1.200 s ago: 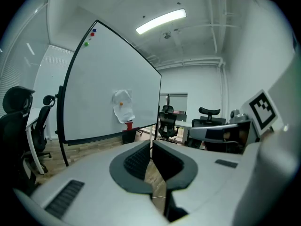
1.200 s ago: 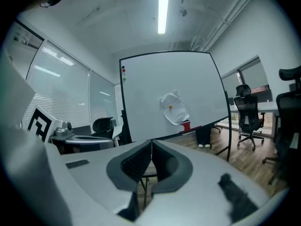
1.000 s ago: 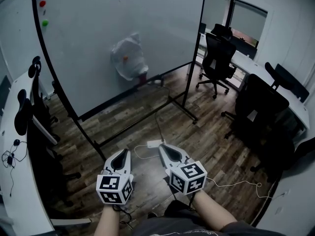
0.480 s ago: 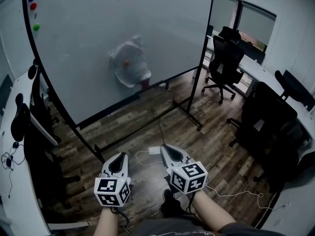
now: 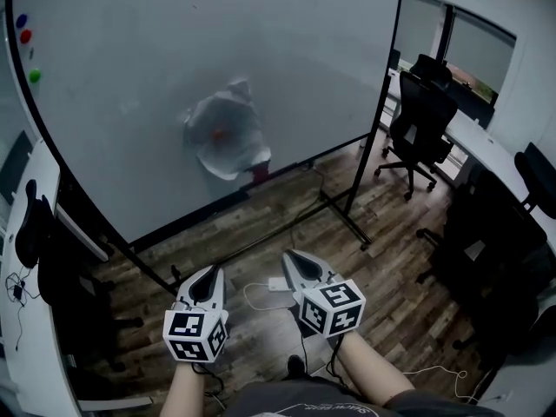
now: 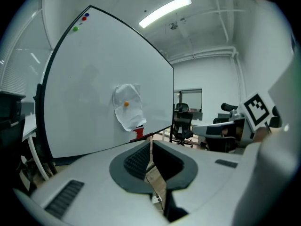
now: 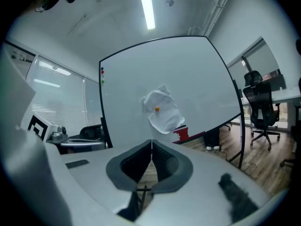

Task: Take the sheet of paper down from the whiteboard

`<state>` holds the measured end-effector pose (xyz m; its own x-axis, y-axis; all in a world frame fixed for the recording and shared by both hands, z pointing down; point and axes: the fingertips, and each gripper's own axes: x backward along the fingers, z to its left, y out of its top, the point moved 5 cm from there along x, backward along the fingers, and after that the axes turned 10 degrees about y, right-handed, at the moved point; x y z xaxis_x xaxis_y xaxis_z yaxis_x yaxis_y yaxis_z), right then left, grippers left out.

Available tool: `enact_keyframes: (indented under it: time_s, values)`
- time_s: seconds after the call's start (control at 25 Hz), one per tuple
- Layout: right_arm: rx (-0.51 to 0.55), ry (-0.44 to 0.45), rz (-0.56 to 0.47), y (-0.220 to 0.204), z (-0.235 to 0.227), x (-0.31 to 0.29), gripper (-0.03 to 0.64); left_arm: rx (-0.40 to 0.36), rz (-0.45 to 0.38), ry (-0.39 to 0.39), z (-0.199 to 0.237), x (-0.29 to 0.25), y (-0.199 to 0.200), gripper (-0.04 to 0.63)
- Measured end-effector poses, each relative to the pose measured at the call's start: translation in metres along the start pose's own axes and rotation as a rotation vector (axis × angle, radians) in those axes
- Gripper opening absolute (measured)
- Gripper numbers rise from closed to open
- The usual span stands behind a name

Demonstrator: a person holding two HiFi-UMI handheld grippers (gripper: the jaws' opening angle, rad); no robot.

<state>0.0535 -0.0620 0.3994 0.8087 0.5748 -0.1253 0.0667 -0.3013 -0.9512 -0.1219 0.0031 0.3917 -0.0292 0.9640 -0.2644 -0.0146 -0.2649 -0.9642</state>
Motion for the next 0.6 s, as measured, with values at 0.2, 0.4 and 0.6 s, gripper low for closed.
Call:
enact_keyframes:
  time_s: [0.2,0.4,0.6]
  values:
    - [-0.006,0.033,0.012,0.010,-0.044,-0.013,0.023,0.002,-0.005,0.038,-0.014,-0.039,0.012,0.028]
    - [-0.005,0.049,0.022,0.017,-0.078,-0.019,0.023,-0.002,0.001,0.072,-0.025,-0.059,0.012,0.028]
    - [-0.028,0.061,0.031,0.018,-0.087,-0.034,0.023,-0.020,0.001,0.096,-0.024,-0.067,0.019,0.028]
